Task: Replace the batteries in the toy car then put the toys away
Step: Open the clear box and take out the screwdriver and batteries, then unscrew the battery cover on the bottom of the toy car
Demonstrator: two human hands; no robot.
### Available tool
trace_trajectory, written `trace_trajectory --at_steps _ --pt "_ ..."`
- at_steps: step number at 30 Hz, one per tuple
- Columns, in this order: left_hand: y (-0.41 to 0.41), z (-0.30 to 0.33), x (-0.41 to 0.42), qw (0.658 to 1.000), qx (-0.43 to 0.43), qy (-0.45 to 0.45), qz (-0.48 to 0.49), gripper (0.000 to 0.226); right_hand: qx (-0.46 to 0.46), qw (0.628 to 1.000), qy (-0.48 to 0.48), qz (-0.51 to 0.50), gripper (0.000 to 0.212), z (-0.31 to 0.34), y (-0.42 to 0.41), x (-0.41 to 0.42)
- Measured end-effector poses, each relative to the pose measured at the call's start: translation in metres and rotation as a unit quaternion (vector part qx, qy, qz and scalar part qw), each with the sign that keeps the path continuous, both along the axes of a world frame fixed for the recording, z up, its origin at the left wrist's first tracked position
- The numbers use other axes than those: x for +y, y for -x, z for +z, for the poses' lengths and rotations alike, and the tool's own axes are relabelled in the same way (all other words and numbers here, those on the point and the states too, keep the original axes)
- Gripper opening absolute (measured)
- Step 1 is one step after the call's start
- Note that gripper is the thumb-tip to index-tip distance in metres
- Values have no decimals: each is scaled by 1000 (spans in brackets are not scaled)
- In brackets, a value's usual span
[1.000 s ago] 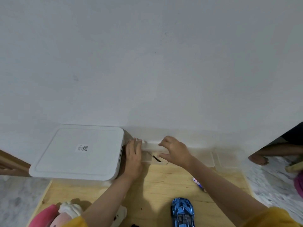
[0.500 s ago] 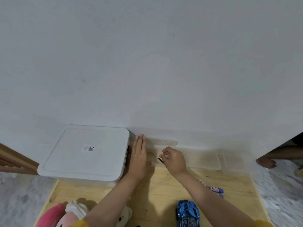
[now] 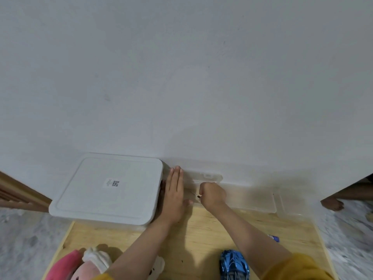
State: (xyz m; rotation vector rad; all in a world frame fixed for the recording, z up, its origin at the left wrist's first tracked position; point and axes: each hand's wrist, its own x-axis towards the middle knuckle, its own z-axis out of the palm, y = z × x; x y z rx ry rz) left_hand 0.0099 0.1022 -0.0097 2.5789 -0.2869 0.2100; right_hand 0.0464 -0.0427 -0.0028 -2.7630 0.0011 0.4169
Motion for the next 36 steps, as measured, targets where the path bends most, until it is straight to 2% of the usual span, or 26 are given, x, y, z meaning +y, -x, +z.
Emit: trace_trajectory --at_steps 4,8,12,17,21,25,30,33,36 --pt "0 3 0 1000 5 -19 3 117 -1 992 -107 -72 14 11 4 -4" --pt "4 9 -2 998 42 -51 20 115 -1 972 -212 -102 24 23 19 -17" --pt "16 20 -5 994 56 -90 35 96 -51 956 -273 -99 12 35 41 -32" --pt "31 36 -9 984 117 -130 47 96 -118 913 -353 -169 16 48 85 -49" --pt "43 43 -12 981 130 -139 29 101 -130 847 -441 -269 8 46 122 -63" --pt "68 48 -31 982 137 -133 6 97 -69 725 -587 -355 9 53 156 -77" --pt "116 46 -73 977 200 -78 -4 86 -19 610 -670 -423 18 46 191 -102" --pt "145 43 -99 967 246 -67 -10 87 -18 576 -685 -446 20 40 209 -118" --pt "168 37 -125 957 278 -83 -8 92 -11 590 -658 -468 16 32 227 -132"
